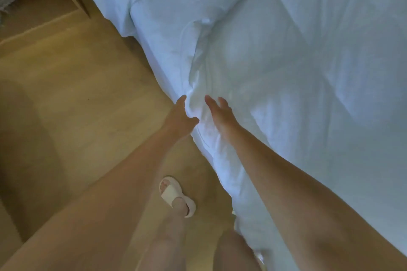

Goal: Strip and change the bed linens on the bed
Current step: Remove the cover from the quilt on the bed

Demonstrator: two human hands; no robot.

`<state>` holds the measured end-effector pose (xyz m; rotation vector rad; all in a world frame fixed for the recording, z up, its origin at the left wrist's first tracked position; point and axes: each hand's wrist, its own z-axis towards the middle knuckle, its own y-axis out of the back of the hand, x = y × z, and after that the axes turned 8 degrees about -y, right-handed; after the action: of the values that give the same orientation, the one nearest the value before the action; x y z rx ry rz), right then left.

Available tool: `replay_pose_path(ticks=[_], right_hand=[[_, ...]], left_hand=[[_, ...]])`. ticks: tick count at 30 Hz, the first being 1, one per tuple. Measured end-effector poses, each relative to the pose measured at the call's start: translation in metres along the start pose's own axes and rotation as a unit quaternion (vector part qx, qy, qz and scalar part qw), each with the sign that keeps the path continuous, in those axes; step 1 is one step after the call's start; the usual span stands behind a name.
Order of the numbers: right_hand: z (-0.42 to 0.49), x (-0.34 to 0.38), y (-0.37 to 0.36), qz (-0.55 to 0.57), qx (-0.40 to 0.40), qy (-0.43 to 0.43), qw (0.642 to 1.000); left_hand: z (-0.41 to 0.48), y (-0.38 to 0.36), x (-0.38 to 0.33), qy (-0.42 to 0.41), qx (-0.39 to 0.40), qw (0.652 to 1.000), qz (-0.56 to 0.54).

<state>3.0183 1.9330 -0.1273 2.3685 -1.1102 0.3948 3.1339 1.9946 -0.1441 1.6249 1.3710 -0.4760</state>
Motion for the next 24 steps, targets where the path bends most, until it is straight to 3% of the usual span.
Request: replay_pose_path(ticks=[4, 9, 13, 20, 22, 24], right_hand=[[0.010, 0.049, -0.020, 0.080, 0.037, -0.022, 0.996], [0.052, 0.104, -0.006, 0.213, 0.030, -0.117, 0.970], [0.087, 0.159, 0.015, 0.303, 0.039, -0.095, 0.947], [0.136, 0.276, 0.044, 0.422, -0.023, -0.090, 0.902], [0.138, 0.290, 0.044, 0.395, -0.071, -0.066, 0.913], [0.136, 0.301, 0.036, 0.350, -0.040, -0.028, 0.935]], left_hand=[[0.040, 0.044, -0.019, -0.017, 0.071, 0.992, 0.105], [0.100, 0.075, -0.047, -0.024, 0.114, 0.983, 0.144], [0.163, 0.100, -0.079, -0.038, 0.120, 0.976, 0.176], [0.254, 0.140, -0.146, -0.044, 0.140, 0.977, 0.154], [0.276, 0.148, -0.170, -0.046, 0.137, 0.983, 0.114], [0.302, 0.152, -0.195, -0.018, 0.124, 0.991, 0.045]])
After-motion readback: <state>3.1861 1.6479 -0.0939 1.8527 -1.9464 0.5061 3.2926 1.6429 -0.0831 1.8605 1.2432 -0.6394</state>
